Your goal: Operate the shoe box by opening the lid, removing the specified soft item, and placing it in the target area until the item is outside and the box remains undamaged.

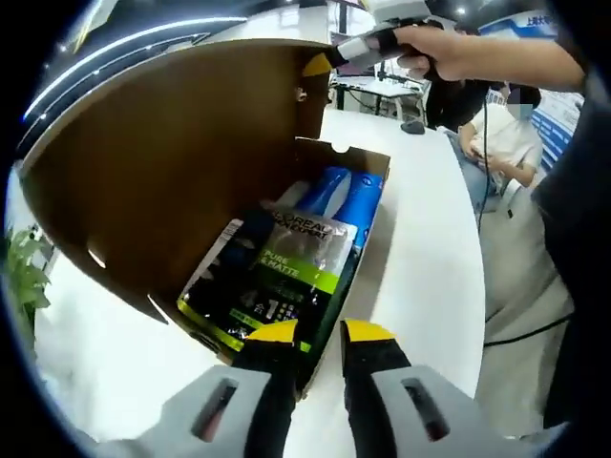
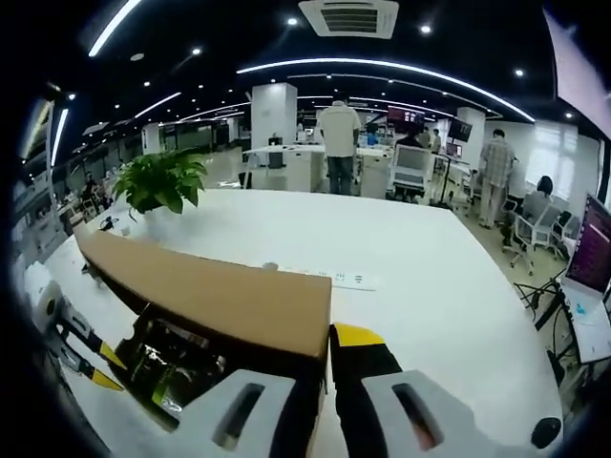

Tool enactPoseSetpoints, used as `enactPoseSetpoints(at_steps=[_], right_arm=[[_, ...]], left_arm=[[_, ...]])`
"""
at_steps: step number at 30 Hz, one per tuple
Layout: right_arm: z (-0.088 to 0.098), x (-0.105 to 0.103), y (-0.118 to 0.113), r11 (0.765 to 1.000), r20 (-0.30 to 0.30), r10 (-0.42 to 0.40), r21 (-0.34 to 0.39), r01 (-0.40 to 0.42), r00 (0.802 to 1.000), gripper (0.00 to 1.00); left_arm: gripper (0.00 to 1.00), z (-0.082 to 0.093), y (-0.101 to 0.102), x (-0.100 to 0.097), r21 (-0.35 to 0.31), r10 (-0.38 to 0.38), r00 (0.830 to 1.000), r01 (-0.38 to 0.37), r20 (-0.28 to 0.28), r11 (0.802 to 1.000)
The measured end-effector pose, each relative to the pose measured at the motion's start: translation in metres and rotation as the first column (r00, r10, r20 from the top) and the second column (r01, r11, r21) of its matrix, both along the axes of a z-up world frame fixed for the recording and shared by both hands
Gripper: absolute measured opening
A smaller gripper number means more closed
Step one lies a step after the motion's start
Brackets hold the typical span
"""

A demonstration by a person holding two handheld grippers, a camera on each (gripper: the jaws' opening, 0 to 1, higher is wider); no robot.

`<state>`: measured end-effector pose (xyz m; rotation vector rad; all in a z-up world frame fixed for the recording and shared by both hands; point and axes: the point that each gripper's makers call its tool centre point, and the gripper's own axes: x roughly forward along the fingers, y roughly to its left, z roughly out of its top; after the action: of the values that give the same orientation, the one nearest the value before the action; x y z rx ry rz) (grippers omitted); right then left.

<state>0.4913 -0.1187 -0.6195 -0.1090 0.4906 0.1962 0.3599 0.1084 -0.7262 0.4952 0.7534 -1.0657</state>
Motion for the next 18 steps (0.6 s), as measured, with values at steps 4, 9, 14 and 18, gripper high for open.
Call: enactPoseSetpoints(at_steps=[4, 9, 14, 18], right_arm=[[0.001, 0.002, 0.000, 1.000, -0.001, 0.002, 0.003, -0.002, 1.000, 0.00], [0.001, 0.004, 0.000, 1.000, 0.005, 0.008, 0.001, -0.008, 1.000, 0.00], [0.001, 0.006, 0.000, 1.000, 0.014, -0.002, 0.010, 0.002, 1.000, 0.00], [0.002, 0.008, 0.000, 1.000, 0.004, -0.002, 0.026, 0.002, 1.000, 0.00]], left_arm=[[0.15, -0.004, -0.004, -0.002, 0.009, -0.030, 0.999, 0.031, -0.045, 0.999], [0.16, -0.009, -0.006, -0.001, 0.031, -0.057, 0.996, 0.059, -0.067, 0.998], [0.08, -0.017, -0.012, -0.004, 0.080, -0.101, 0.986, 0.112, -0.129, 0.990], [0.07, -0.030, -0.015, -0.006, 0.139, -0.132, 0.981, 0.152, -0.146, 0.979]])
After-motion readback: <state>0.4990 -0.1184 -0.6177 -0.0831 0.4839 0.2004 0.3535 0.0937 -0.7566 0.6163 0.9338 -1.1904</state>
